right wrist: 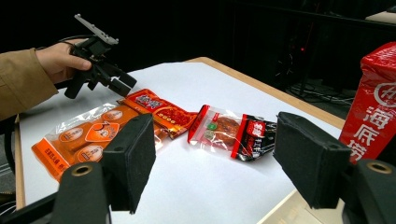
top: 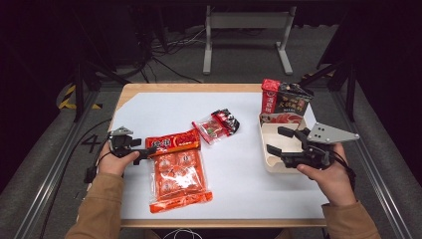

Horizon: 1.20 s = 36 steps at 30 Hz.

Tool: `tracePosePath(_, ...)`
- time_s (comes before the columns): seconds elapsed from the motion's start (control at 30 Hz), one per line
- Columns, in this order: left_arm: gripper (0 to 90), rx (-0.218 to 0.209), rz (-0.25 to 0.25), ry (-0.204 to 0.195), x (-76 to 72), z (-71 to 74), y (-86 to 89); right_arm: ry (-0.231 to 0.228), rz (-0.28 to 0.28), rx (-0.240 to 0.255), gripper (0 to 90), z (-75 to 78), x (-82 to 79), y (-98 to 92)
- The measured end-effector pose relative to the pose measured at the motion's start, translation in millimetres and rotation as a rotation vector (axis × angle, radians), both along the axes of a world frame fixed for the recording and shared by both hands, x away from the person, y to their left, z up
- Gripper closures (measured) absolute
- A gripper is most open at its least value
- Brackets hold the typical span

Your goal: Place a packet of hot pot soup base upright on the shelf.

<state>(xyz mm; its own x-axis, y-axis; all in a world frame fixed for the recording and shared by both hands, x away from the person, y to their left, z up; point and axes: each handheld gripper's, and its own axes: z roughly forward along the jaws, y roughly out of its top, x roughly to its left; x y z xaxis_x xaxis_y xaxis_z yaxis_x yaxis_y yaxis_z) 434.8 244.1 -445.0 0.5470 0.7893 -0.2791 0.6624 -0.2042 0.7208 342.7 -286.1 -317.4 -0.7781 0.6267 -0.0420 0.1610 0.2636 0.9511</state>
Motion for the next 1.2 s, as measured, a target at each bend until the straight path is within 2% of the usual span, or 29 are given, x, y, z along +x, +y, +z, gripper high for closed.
tracePosePath(0.1, 19.7, 0.01, -0.003, 0.025, -0.2, -1.2, -0.4, 0.003, -0.001, -0.002, 30.2, -0.2, -0.1, 0.5)
tracePosePath(0.23, 19.7, 0.02, -0.009, 0.04, 0.2, -2.7, -1.2, 0.003, 0.003, -0.001, 30.1, -0.6, 0.2, 1.4)
tracePosePath(0.33, 22.8, 0.013, -0.037, 0.08, 0.7, -5.9, -6.4, -0.001, -0.004, -0.004, 29.6, -1.5, 1.3, 1.5)
tracePosePath(0.43, 20.5, 0.021, -0.04, 0.077, 0.5, -5.3, -6.5, 0.002, -0.009, -0.007, 29.4, -2.0, 1.9, 1.0)
tracePosePath(0.47, 21.0, 0.002, -0.036, 0.088, 0.3, -5.2, -6.2, -0.002, -0.009, -0.009, 29.4, -2.4, 2.2, 1.0)
tracePosePath(0.63, 22.6, -0.002, -0.026, 0.08, 0.9, -5.0, -4.8, -0.001, -0.011, -0.011, 29.4, -3.0, 2.4, 1.8)
tracePosePath(0.77, 23.2, -0.018, -0.023, 0.092, 0.2, -4.5, -4.9, 0.002, -0.008, -0.017, 29.4, -3.9, 2.4, 2.6)
tracePosePath(0.83, 24.8, -0.025, -0.017, 0.111, 0.0, -4.4, -3.4, 0.004, -0.008, -0.016, 29.4, -4.1, 2.5, 2.8)
tracePosePath(0.93, 32.2, 0.015, 0.005, 0.102, -1.8, -3.8, -4.1, 0.002, -0.005, -0.018, 29.4, -4.8, 2.9, 3.1)
tracePosePath(0.97, 30.7, 0.023, -0.001, 0.103, -2.0, -3.1, -5.3, 0.004, -0.006, -0.02, 29.4, -5.0, 2.8, 3.2)
tracePosePath(1.1, 29.0, 0.014, 0.001, 0.114, -2.1, -2.8, -6.5, 0.002, -0.006, -0.024, 29.4, -5.1, 2.5, 3.7)
tracePosePath(1.2, 31.4, 0.002, -0.002, 0.104, -1.2, -2.3, -4.3, 0.001, -0.003, -0.025, 29.4, -5.4, 2.2, 4.5)
